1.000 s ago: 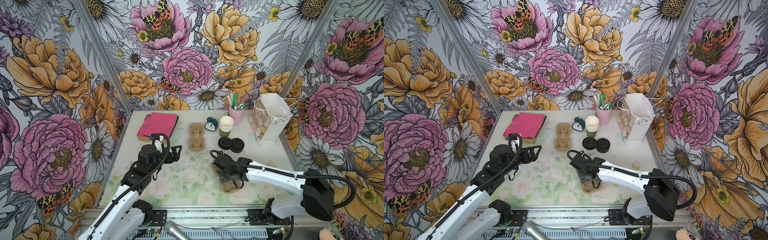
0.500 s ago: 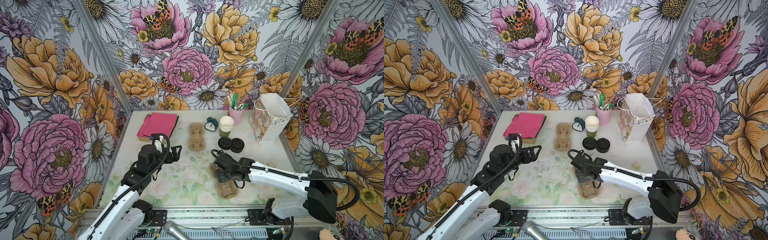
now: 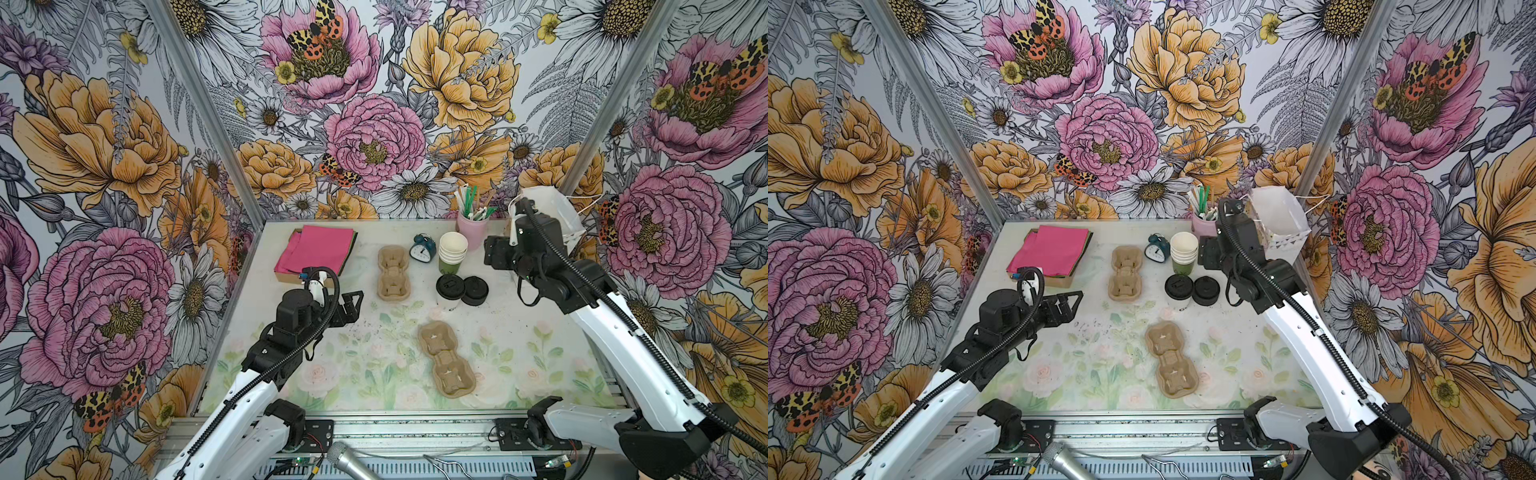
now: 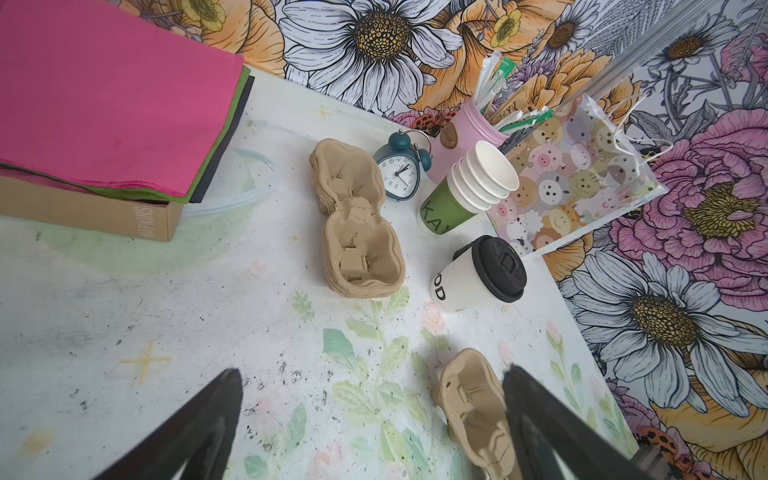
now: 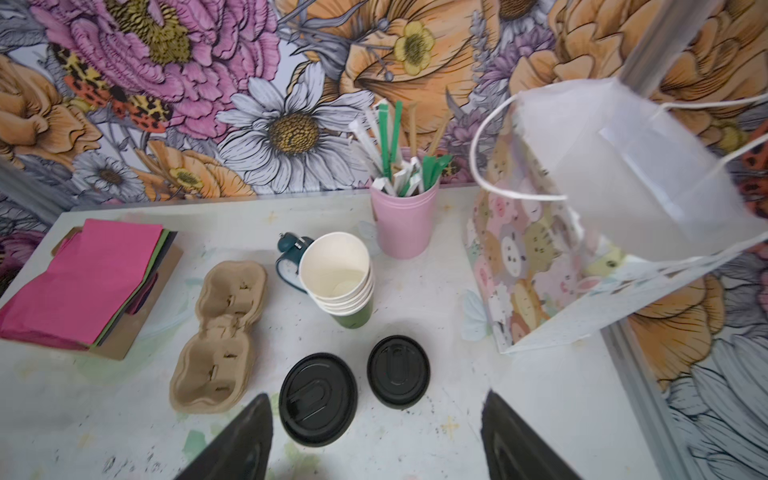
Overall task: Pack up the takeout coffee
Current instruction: 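Move right gripper to the white paper bag and grasp its rim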
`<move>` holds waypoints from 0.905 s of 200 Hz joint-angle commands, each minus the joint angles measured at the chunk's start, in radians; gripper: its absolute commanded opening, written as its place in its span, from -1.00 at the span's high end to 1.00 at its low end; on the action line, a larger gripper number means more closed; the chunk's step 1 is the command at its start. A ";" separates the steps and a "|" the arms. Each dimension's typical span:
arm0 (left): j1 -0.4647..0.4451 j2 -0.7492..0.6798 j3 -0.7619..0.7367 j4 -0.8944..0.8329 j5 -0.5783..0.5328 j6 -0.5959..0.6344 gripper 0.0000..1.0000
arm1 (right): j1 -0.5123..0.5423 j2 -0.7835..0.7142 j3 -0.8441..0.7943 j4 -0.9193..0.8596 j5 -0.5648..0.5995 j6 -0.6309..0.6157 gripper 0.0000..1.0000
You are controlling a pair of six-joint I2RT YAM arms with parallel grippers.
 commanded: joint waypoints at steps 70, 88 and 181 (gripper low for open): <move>0.009 0.001 0.019 0.001 0.019 0.016 -0.98 | -0.395 0.444 0.402 -0.077 -0.208 -0.147 -0.27; 0.010 0.008 0.023 0.000 0.022 0.020 -0.98 | -0.422 0.499 0.428 -0.084 -0.232 -0.165 -0.19; 0.014 -0.006 0.007 0.002 0.024 0.015 -0.98 | -0.441 0.736 0.631 -0.109 -0.220 -0.227 0.13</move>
